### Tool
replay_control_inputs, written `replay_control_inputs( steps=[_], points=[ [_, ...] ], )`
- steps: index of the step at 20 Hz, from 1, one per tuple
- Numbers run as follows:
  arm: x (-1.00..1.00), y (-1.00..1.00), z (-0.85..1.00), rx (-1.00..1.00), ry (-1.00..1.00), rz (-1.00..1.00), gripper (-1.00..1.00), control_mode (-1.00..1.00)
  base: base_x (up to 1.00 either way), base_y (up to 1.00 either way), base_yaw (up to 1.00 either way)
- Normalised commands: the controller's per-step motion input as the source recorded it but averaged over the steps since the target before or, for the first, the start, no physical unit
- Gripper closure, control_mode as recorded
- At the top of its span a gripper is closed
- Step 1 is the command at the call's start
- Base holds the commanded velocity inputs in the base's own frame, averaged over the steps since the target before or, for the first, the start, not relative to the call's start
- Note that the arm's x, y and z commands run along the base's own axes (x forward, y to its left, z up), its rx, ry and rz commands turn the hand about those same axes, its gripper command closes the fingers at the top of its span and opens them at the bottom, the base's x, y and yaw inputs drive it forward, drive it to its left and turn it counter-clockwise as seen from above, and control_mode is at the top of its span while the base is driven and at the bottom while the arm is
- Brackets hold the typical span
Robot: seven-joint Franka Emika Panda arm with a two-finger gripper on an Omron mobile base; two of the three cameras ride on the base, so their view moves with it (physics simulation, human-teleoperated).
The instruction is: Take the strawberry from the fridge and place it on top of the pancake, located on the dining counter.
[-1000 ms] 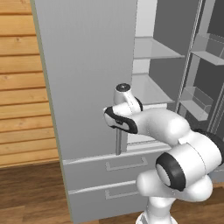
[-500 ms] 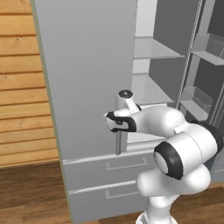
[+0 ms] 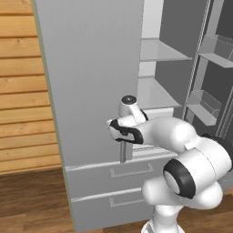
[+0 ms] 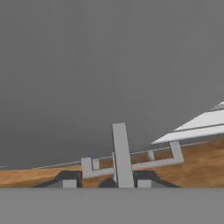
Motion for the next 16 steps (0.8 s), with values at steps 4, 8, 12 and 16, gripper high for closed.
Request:
replay_control_inputs(
  steps=[4,8,12,16],
  points=[
    [-0.61,0.34,0.00,-0.07,0.00,-0.46,1.00,-1.00,0.00,0.00,0.00],
    [-0.84,0.36,-0.16,-0.12,0.00,-0.47,1.00,-1.00,0.00,0.00,0.00],
    [-0.94,0.44,-0.23,-0.20,0.00,-0.41,1.00,-1.00,0.00,0.00,0.00],
    [-0.77,0.78,-0.27,-0.24,0.01,-0.41,1.00,-1.00,0.00,0.00,0.00]
  ],
)
